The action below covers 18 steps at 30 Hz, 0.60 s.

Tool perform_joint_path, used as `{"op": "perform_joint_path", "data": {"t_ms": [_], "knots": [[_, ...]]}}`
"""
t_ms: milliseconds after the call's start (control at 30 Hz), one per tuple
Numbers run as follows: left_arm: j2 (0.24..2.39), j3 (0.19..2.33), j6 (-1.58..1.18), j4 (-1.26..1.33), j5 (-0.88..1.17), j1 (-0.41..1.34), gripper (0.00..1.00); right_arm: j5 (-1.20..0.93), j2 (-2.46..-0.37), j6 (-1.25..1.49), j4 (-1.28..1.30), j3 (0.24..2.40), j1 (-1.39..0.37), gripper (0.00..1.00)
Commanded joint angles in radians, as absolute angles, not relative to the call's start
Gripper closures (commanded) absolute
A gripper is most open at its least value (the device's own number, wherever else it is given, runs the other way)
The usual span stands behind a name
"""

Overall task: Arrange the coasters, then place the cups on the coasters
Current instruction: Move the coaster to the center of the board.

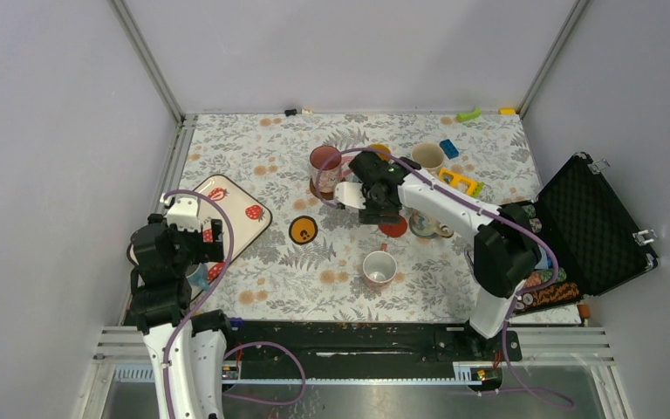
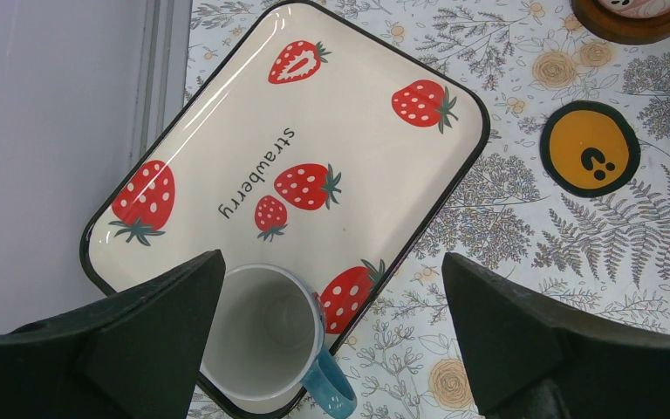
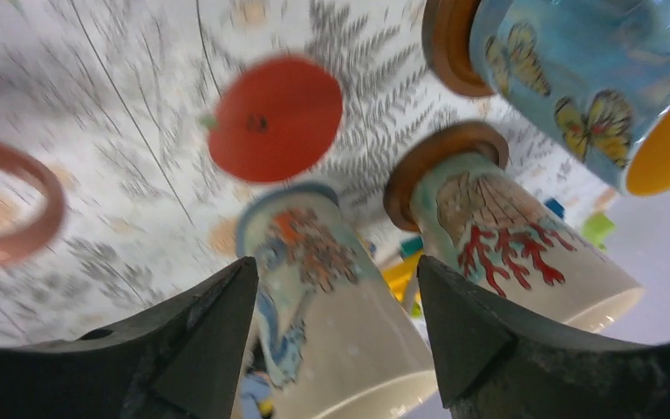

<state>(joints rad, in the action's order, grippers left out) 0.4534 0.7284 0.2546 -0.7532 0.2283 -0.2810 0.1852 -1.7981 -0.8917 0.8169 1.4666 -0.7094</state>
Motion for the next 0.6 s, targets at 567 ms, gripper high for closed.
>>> {"op": "perform_joint_path", "data": {"t_ms": [567], "knots": [[0.464, 0.734, 0.249, -0.704, 0.225, -0.288, 0.02, 0.352, -2.065, -1.362, 1.012, 1.525, -0.622, 0.18]]}}
